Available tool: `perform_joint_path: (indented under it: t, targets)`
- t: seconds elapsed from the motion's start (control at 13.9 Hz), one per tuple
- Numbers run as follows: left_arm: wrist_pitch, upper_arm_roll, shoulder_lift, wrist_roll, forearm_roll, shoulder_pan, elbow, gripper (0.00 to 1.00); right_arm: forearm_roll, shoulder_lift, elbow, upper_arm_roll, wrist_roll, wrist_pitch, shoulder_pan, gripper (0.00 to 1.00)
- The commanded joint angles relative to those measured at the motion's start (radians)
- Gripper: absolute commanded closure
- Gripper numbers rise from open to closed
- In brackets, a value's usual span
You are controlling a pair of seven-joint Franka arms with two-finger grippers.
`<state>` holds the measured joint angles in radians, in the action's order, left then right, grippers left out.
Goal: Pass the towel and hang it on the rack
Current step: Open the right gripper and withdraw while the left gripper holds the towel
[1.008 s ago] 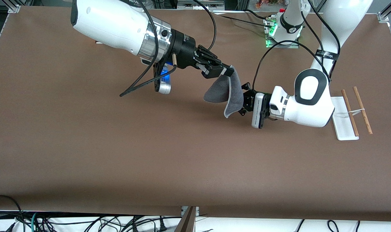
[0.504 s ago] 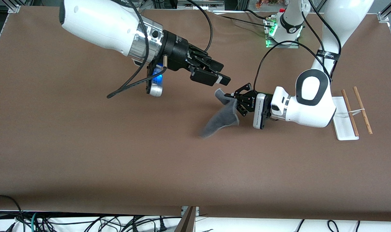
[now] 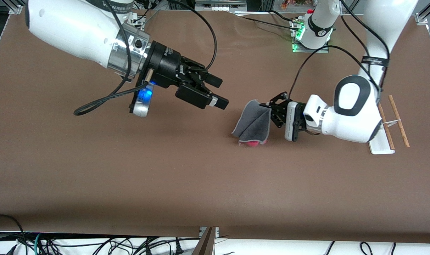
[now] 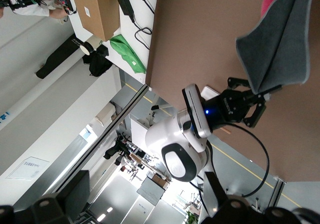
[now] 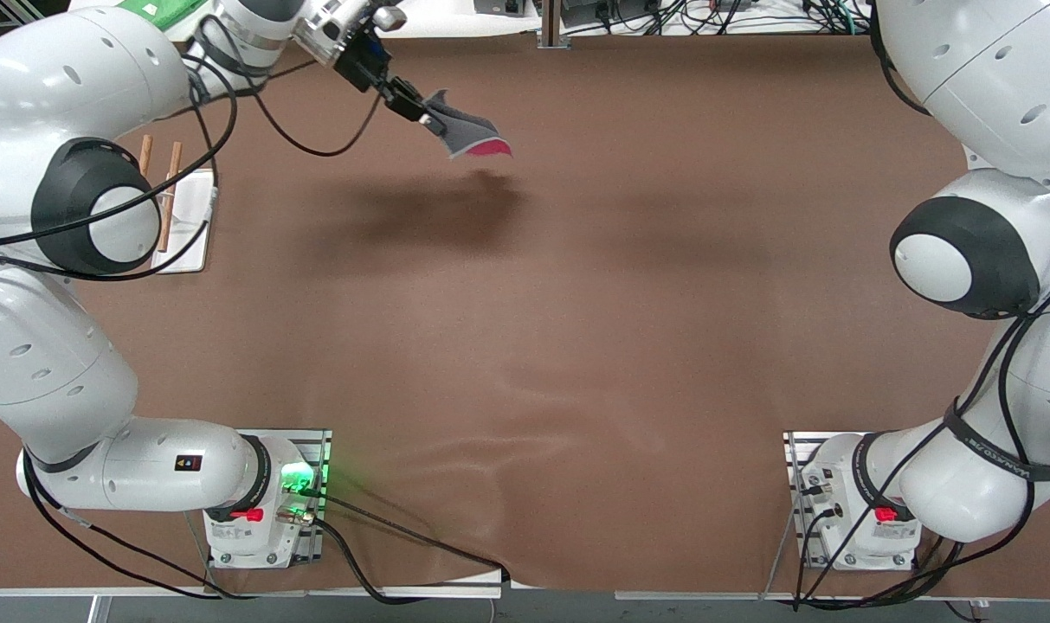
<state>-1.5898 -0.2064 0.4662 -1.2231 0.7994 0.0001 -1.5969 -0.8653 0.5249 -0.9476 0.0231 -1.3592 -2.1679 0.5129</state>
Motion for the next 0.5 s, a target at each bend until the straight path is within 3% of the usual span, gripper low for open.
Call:
perform_joint_path:
  t: [0.0, 0.14, 0.43]
  targets:
    - [0.152, -0.002, -0.001, 0.017, -0.103, 0.116, 0.064, 1.0, -0.02, -0.035, -0.002, 0.0, 0.084, 0.064, -0.048, 0.0]
    - [0.241, -0.002, 0.014, 0.011, -0.195, 0.206, 0.116, 1.0, -0.021, -0.086, -0.031, 0.011, 0.214, 0.127, -0.112, 0.0]
    - [0.421, -0.002, 0.086, -0.027, -0.392, 0.394, 0.253, 1.0, 0.003, -0.244, -0.276, 0.011, 0.516, 0.292, -0.213, 0.0]
